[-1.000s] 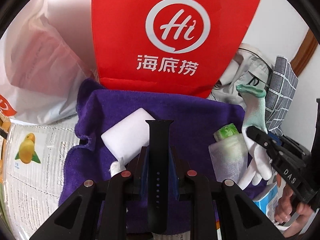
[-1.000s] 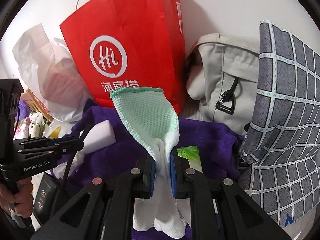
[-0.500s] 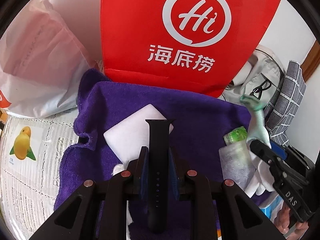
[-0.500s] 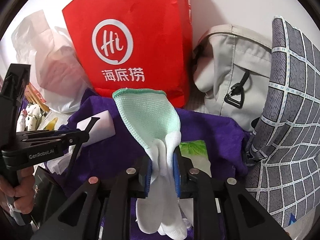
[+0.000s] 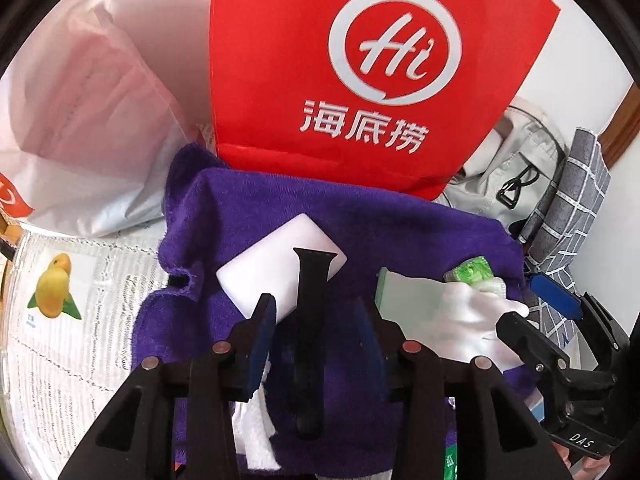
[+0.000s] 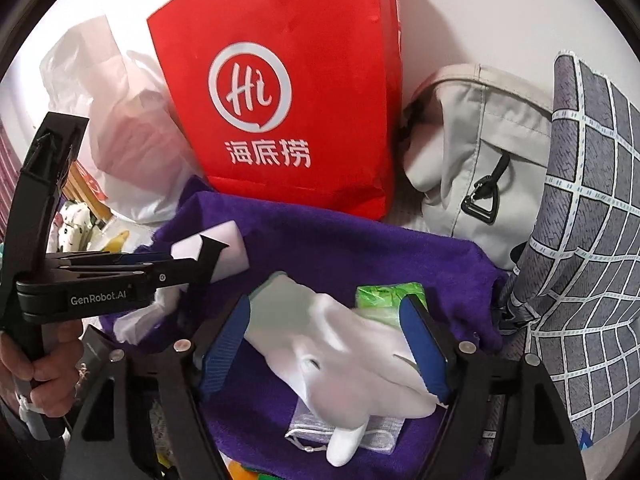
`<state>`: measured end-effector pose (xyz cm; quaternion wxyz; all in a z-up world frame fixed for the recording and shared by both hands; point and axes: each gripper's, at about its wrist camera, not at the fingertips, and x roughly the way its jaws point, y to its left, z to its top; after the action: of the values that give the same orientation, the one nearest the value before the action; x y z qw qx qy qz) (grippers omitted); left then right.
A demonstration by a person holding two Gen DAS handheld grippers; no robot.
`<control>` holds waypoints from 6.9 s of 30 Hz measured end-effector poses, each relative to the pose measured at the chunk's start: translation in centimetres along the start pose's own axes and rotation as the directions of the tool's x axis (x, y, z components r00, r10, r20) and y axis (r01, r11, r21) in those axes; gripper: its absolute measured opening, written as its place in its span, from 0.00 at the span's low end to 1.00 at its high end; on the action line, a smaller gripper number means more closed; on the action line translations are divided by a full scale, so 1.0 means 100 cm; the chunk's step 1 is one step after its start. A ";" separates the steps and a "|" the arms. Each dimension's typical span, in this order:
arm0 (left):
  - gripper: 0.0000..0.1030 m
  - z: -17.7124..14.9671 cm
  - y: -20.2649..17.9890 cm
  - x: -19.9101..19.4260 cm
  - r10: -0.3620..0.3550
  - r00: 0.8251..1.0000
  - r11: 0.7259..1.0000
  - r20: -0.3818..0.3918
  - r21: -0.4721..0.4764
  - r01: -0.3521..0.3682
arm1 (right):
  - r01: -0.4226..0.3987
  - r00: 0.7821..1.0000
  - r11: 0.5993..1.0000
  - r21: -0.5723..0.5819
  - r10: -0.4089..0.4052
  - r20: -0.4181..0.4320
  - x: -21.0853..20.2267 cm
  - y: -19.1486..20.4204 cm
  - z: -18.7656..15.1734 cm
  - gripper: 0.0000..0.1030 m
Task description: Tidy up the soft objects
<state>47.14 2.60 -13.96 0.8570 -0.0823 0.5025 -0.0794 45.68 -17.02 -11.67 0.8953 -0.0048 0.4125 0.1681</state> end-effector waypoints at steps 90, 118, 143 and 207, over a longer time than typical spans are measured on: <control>0.52 -0.223 -0.012 -0.100 -0.024 1.000 1.000 -0.012 0.008 0.025 | 0.135 0.991 0.989 0.057 -0.134 -0.010 -0.156 0.049 -0.276 0.68; 0.11 -0.226 -0.033 -0.072 -0.077 0.996 0.968 0.036 -0.236 0.084 | 0.058 0.998 0.998 0.037 -0.057 -0.034 -0.165 0.022 -0.308 0.30; 0.12 -0.257 0.084 -0.138 -0.021 0.998 0.942 0.052 -0.332 0.037 | 0.215 0.976 0.968 0.131 -0.210 -0.050 -0.187 0.002 -0.309 0.29; 0.39 -0.236 0.028 -0.181 0.100 0.987 0.994 0.128 -0.053 -0.093 | 0.089 0.995 0.995 0.038 -0.090 0.038 -0.213 0.047 -0.245 0.19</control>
<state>17.94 7.83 -10.62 0.8886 -0.0830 0.4506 -0.0204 13.32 -22.48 -11.49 0.9100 -0.0035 0.3969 0.1203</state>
